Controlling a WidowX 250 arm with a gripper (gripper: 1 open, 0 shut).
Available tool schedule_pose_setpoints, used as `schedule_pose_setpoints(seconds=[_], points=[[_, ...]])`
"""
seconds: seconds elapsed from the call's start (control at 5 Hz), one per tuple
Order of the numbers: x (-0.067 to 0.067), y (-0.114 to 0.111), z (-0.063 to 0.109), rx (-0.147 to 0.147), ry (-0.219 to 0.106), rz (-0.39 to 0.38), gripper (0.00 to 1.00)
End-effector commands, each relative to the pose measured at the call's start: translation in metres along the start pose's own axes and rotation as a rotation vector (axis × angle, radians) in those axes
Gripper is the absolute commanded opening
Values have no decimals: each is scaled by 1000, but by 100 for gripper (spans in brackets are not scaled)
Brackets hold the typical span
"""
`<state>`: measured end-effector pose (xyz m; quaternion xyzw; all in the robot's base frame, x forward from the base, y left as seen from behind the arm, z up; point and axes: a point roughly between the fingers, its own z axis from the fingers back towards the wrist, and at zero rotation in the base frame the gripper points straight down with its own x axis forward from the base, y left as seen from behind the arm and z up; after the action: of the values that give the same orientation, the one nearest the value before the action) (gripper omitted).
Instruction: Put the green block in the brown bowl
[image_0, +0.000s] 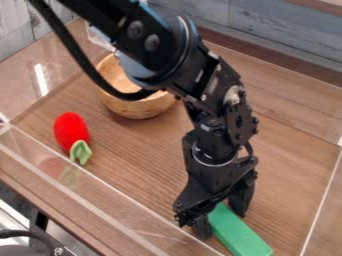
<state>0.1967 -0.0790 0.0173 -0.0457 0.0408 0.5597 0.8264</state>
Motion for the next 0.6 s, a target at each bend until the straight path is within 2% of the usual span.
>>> schedule_pose_setpoints(seconds=[0.0,0.4], points=[[6,-8,3,-25,-7,19,100],[12,-9,-1,-24,-14,53,100]])
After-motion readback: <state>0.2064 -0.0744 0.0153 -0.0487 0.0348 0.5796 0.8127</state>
